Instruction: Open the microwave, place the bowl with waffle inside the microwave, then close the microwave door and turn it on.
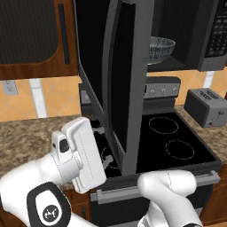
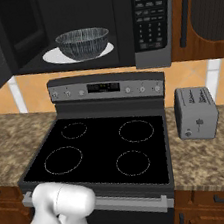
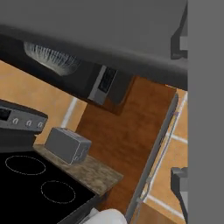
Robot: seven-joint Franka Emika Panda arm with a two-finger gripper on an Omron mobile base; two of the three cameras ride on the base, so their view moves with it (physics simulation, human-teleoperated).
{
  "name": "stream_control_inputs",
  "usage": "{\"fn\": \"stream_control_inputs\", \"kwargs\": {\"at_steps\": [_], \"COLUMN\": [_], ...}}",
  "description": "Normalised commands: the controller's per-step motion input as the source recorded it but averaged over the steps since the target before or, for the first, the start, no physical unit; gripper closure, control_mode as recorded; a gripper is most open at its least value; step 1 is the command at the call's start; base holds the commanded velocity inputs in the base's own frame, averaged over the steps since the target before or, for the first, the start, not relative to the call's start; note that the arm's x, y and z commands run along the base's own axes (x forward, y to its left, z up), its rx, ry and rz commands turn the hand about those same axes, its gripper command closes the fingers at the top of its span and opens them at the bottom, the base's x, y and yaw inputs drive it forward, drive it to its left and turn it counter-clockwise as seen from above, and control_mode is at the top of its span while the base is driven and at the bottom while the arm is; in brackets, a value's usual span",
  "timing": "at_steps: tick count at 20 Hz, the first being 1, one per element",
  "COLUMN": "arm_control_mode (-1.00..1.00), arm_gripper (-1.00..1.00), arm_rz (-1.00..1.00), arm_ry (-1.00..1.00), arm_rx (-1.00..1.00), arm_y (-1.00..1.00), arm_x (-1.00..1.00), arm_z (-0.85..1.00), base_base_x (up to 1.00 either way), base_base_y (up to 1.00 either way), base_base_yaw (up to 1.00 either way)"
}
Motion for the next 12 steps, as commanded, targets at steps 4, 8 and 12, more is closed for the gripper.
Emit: {"fn": "stream_control_inputs", "kwargs": {"at_steps": [4, 8, 12], "arm_control_mode": [-1.00, -1.00, -1.00], "arm_gripper": [-1.00, -1.00, -1.00], "arm_rz": [-0.15, -0.04, 0.00], "arm_ry": [-0.05, -0.05, -0.03], "arm_rx": [0.00, 0.00, 0.00], "arm_y": [-0.98, -1.00, -1.00], "arm_x": [0.00, 0.03, 0.26], "arm_z": [0.22, 0.15, 0.00], "base_base_x": [0.00, 0.00, 0.00], "base_base_y": [0.00, 0.00, 0.00], "base_base_yaw": [0.00, 0.00, 0.00]}}
